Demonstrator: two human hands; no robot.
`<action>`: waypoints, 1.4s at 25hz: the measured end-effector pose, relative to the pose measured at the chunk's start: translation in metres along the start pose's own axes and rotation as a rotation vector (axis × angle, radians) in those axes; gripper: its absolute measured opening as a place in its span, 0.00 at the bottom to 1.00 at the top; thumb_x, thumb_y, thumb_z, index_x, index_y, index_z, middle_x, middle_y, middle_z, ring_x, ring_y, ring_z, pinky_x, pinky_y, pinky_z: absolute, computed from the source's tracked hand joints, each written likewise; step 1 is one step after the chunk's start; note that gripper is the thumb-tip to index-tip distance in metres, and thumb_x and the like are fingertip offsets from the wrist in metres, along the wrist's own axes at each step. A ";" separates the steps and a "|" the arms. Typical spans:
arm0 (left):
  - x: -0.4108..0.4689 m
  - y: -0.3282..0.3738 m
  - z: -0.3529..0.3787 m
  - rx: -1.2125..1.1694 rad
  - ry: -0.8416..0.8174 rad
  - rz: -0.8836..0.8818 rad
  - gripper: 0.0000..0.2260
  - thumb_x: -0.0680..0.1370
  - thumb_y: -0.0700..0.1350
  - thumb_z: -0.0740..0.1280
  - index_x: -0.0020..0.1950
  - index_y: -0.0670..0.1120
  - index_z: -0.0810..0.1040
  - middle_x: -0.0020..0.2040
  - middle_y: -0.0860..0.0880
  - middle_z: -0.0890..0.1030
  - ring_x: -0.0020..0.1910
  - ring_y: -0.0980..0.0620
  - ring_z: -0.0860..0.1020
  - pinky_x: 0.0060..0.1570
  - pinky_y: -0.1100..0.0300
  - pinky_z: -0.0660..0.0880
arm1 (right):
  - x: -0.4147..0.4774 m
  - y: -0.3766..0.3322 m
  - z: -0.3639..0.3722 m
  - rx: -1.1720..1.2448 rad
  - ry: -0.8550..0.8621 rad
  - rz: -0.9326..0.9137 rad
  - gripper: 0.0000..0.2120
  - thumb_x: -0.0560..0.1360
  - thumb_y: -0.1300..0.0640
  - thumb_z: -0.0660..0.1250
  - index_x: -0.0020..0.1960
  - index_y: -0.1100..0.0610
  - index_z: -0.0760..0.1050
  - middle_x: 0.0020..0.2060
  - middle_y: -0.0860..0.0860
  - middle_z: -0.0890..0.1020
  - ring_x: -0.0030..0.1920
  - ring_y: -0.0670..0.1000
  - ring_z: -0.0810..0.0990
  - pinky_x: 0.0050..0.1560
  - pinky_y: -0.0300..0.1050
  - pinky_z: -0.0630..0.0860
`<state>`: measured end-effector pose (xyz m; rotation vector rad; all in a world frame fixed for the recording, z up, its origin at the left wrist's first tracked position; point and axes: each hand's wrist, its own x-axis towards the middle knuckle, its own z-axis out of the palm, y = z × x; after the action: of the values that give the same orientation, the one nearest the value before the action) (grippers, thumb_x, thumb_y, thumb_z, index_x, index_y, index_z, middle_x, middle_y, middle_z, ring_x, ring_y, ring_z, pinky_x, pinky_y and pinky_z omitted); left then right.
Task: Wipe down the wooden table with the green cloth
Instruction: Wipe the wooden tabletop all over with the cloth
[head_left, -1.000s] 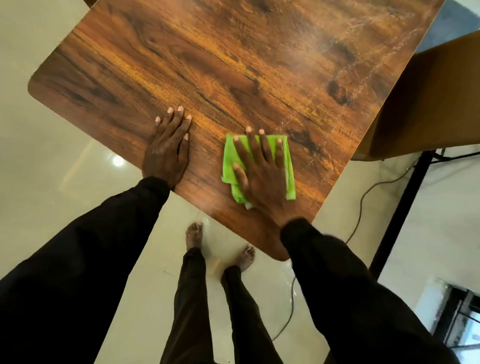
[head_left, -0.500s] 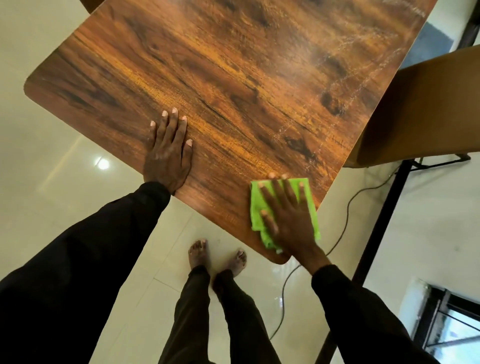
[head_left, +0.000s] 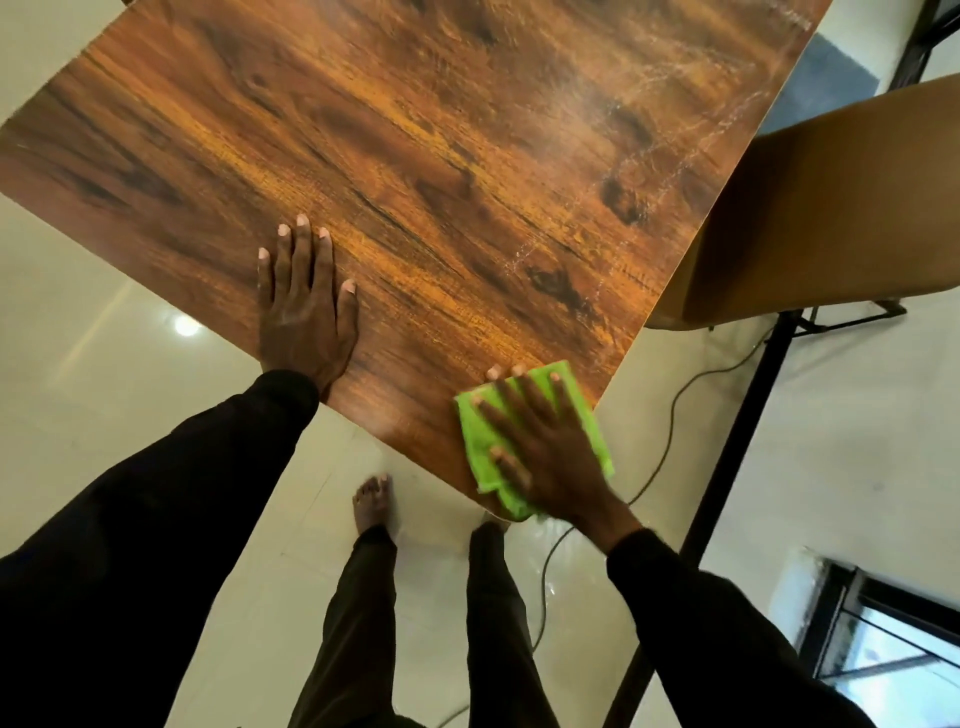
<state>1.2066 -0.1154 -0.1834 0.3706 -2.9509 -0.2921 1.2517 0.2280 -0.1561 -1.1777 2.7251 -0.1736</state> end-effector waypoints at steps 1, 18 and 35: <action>0.001 0.001 0.001 0.000 0.000 -0.007 0.28 0.89 0.54 0.48 0.86 0.41 0.55 0.86 0.39 0.54 0.86 0.41 0.51 0.85 0.43 0.47 | 0.008 0.015 -0.003 0.012 0.031 0.115 0.29 0.89 0.42 0.51 0.87 0.52 0.62 0.87 0.58 0.58 0.88 0.64 0.54 0.82 0.77 0.55; -0.017 0.034 0.006 -0.057 0.082 -0.157 0.25 0.89 0.49 0.52 0.85 0.41 0.60 0.86 0.41 0.58 0.86 0.43 0.55 0.85 0.44 0.50 | 0.057 0.065 -0.008 0.022 0.060 0.067 0.31 0.88 0.41 0.50 0.88 0.51 0.59 0.88 0.56 0.55 0.89 0.62 0.51 0.84 0.74 0.50; -0.016 0.030 0.008 -0.055 0.104 -0.136 0.25 0.89 0.50 0.51 0.85 0.42 0.61 0.85 0.41 0.60 0.86 0.42 0.56 0.85 0.42 0.54 | 0.163 0.084 -0.030 -0.011 0.039 0.064 0.31 0.89 0.41 0.51 0.89 0.51 0.54 0.89 0.55 0.51 0.89 0.61 0.46 0.86 0.70 0.45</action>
<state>1.2133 -0.0815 -0.1872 0.5624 -2.8149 -0.3581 1.0755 0.1674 -0.1588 -1.0992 2.7970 -0.1760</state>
